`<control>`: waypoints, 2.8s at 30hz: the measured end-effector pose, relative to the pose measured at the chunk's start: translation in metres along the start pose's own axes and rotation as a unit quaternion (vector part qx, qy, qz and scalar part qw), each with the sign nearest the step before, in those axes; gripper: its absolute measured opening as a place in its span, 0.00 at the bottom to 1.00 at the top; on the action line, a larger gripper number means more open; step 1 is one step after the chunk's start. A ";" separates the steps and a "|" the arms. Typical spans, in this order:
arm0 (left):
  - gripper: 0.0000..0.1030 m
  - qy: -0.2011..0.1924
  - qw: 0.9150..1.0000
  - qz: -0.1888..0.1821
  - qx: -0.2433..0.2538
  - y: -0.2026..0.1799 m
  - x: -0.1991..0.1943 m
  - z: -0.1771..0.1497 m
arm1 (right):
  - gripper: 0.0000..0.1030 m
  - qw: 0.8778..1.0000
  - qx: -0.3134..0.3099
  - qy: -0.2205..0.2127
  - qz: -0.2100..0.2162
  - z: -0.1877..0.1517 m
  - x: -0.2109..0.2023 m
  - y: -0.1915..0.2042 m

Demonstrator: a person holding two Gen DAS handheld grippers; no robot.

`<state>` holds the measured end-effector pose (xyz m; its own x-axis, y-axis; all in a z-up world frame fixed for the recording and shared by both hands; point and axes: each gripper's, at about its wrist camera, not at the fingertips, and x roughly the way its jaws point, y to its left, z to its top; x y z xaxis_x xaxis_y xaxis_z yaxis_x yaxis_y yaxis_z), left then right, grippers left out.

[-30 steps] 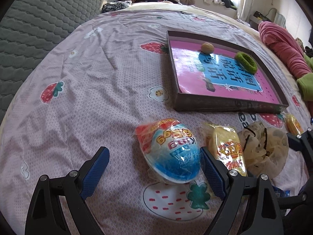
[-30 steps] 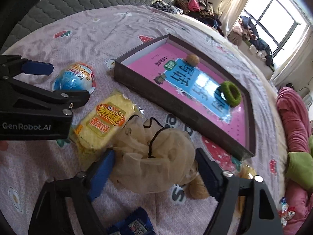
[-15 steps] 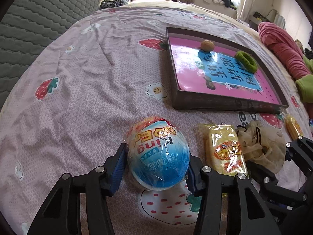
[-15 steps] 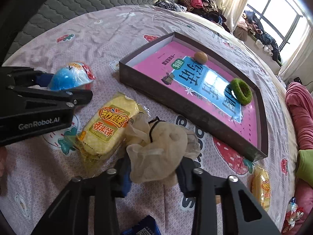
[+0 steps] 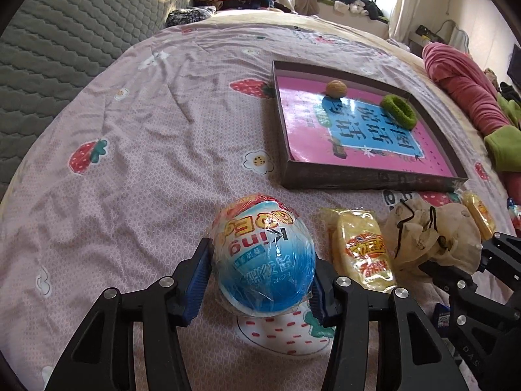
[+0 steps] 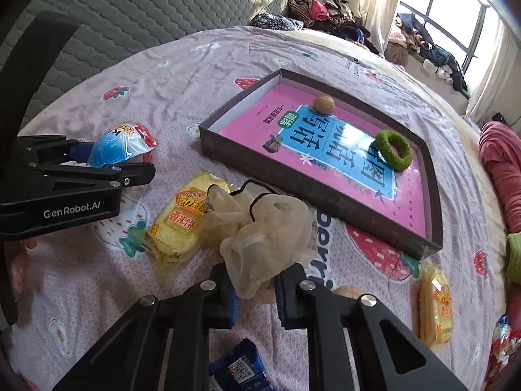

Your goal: Organize objects

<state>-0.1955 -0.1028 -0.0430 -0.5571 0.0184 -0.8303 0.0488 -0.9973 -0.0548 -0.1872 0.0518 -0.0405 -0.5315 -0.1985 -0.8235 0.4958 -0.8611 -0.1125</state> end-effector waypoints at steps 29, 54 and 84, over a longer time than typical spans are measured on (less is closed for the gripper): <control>0.52 -0.075 0.995 -0.006 0.060 -0.077 -0.112 0.010 | 0.17 0.995 0.059 -0.078 -0.013 -0.019 -0.120 -0.040; 0.52 -0.117 0.990 -0.012 0.073 -0.116 -0.141 0.065 | 0.17 0.982 0.083 -0.165 -0.040 0.026 -0.168 -0.091; 0.53 -0.152 0.987 -0.013 0.059 -0.131 -0.067 0.164 | 0.17 0.968 0.107 -0.223 -0.037 0.085 -0.118 -0.160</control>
<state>-0.3003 0.0150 0.1110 -0.7800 0.0409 -0.6245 -0.0568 -0.9984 0.0056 -0.2625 0.1734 0.1222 -0.8275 -0.2737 -0.4902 0.3164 -0.9486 -0.0046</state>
